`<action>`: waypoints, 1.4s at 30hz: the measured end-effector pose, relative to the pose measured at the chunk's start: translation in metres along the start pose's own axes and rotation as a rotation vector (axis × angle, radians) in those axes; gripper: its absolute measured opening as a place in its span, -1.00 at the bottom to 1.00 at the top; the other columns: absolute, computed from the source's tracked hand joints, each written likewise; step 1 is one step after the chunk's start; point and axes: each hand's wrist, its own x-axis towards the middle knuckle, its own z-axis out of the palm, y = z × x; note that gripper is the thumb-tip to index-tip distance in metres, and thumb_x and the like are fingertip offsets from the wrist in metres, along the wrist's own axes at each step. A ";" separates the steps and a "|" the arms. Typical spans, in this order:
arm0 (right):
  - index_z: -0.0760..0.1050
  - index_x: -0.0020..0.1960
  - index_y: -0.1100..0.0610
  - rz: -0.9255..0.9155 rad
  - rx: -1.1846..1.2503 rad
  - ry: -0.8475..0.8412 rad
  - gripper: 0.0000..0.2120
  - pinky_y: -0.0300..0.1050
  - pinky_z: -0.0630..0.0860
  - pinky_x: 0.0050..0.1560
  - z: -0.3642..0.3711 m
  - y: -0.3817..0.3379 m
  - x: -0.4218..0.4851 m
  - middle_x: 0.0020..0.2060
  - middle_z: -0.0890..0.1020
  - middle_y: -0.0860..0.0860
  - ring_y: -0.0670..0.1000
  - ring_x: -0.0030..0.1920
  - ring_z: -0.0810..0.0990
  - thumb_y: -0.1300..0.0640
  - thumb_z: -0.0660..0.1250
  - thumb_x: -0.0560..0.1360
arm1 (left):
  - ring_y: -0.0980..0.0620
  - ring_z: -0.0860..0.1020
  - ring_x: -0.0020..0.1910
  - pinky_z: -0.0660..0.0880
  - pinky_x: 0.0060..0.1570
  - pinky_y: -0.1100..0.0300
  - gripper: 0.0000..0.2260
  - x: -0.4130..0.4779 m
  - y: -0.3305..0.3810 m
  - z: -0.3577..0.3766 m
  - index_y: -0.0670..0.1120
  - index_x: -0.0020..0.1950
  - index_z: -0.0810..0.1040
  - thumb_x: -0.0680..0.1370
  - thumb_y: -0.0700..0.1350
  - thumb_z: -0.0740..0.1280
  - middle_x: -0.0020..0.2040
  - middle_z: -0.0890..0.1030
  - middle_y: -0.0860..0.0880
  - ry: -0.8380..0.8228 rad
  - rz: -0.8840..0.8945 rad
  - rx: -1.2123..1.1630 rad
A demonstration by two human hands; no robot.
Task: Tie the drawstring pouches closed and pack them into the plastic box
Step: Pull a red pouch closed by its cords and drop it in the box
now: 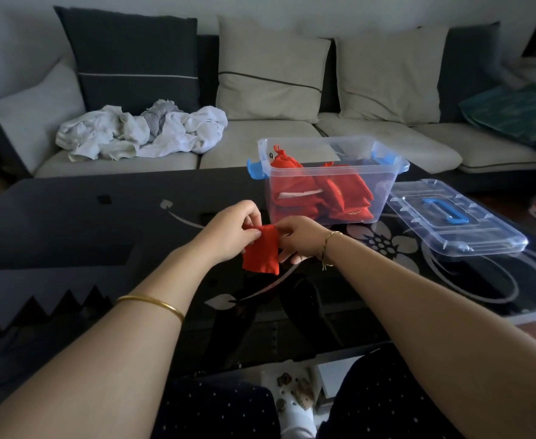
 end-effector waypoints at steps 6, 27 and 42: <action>0.39 -0.14 0.15 0.069 0.108 -0.001 -0.83 -0.25 0.47 -0.45 -0.002 0.003 0.002 -0.22 0.57 0.05 -0.04 -0.38 0.63 0.27 0.10 0.59 | 0.03 0.57 -0.12 0.52 -0.25 0.21 -0.97 0.002 -0.003 0.000 -0.09 0.01 0.39 0.59 -0.17 0.22 -0.09 0.52 -0.01 -0.045 -0.032 0.010; 0.59 -0.11 0.10 -0.144 -0.307 0.603 -0.84 0.03 0.57 -0.04 -0.025 0.023 0.007 -0.12 0.63 0.04 0.11 -0.15 0.62 0.27 0.26 0.44 | -0.06 0.60 -0.09 0.57 -0.03 -0.06 -0.84 0.006 -0.021 -0.006 -0.08 0.10 0.50 0.56 -0.24 0.23 -0.05 0.59 -0.08 0.159 -0.291 0.313; 0.50 -0.06 0.07 -0.025 -0.162 0.733 -0.96 0.07 0.61 -0.11 -0.039 0.042 0.004 -0.21 0.65 0.04 0.06 -0.32 0.64 0.15 0.29 0.49 | -0.08 0.57 -0.18 0.41 -0.33 0.11 -0.85 0.008 -0.027 -0.019 -0.08 -0.05 0.62 0.58 -0.17 0.25 -0.13 0.61 -0.09 0.284 -0.457 0.471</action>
